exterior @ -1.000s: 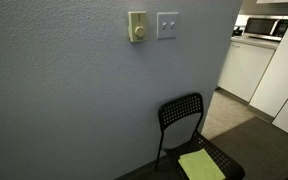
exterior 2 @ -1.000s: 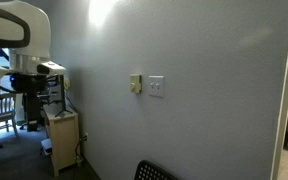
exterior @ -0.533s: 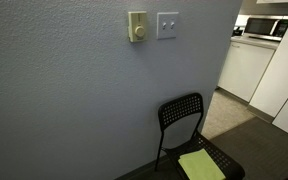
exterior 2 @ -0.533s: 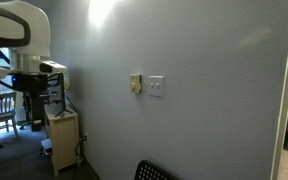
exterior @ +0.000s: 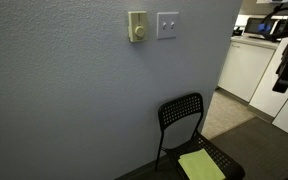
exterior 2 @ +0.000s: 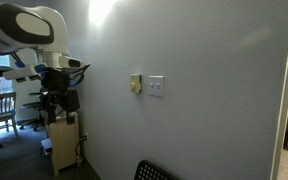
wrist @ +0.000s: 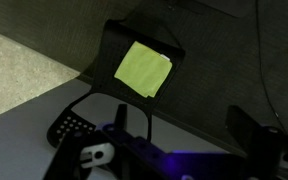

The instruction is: Turn off the light using the switch on the right

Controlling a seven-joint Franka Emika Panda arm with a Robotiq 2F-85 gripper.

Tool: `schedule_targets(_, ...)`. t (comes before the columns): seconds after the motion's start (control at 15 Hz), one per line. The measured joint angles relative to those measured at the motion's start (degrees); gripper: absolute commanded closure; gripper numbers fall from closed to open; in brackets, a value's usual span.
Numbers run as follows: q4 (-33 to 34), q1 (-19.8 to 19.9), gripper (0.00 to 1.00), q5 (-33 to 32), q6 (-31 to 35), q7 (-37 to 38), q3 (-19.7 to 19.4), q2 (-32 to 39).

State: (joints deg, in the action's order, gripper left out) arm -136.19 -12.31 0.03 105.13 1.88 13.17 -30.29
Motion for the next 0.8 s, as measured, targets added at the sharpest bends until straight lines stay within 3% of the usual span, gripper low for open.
schedule_targets(0.33, 7.53, 0.0, 0.0, -8.81, 0.05, -10.28, -1.43, 7.74)
schedule_targets(0.8, 8.22, -0.27, 0.0, -8.95, 0.03, -10.09, -1.48, 8.16)
